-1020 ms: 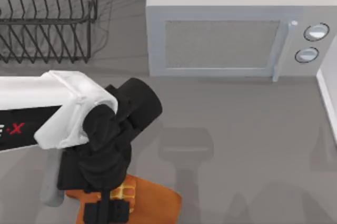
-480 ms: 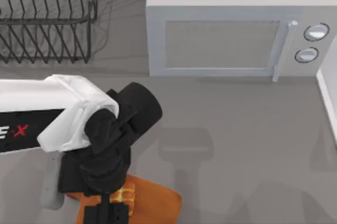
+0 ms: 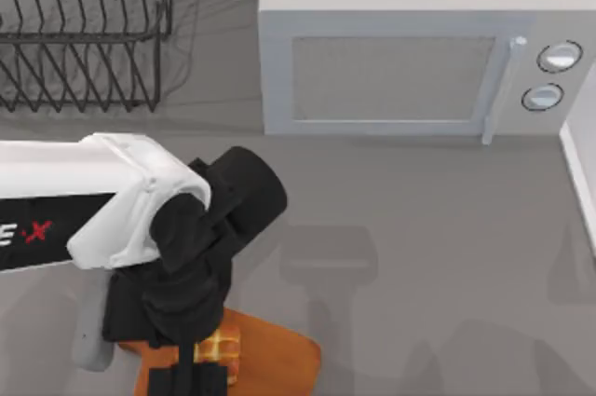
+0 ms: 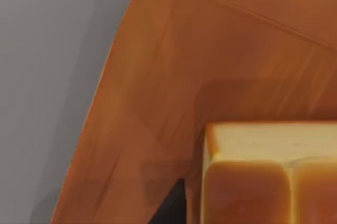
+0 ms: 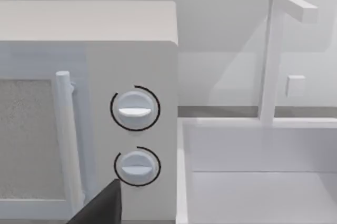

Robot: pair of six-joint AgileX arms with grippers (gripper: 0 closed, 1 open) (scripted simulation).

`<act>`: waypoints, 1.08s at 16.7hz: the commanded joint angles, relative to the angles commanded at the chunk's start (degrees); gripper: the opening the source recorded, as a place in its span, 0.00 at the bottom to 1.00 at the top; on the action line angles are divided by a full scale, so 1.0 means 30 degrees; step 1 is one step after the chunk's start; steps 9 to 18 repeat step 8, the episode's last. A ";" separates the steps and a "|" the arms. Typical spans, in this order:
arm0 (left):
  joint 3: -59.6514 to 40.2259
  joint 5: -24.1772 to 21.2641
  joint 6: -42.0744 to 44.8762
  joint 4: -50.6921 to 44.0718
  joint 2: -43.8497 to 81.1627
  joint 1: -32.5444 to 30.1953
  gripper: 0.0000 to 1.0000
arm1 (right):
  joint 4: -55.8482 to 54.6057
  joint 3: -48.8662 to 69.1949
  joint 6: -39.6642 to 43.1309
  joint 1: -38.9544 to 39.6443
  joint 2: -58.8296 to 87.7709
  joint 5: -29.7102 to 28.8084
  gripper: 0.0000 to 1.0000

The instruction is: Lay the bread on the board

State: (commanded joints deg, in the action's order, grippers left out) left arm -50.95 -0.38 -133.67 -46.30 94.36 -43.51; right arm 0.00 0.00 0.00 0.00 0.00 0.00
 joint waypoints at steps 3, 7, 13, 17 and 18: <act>0.0000 0.0000 0.0000 0.0000 0.0000 0.0000 1.00 | 0.0000 0.0000 0.0000 0.0000 0.0000 0.0000 1.00; 0.0000 0.0000 0.0000 0.0000 0.0000 0.0000 1.00 | 0.0000 0.0000 0.0000 0.0000 0.0000 0.0000 1.00; 0.0000 0.0000 0.0000 0.0000 0.0000 0.0000 1.00 | 0.0000 0.0000 0.0000 0.0000 0.0000 0.0000 1.00; 0.0000 0.0000 0.0000 0.0000 0.0000 0.0000 1.00 | 0.0000 0.0000 0.0000 0.0000 0.0000 0.0000 1.00; 0.0000 0.0000 0.0000 0.0000 0.0000 0.0000 1.00 | 0.0000 0.0000 0.0000 0.0000 0.0000 0.0000 1.00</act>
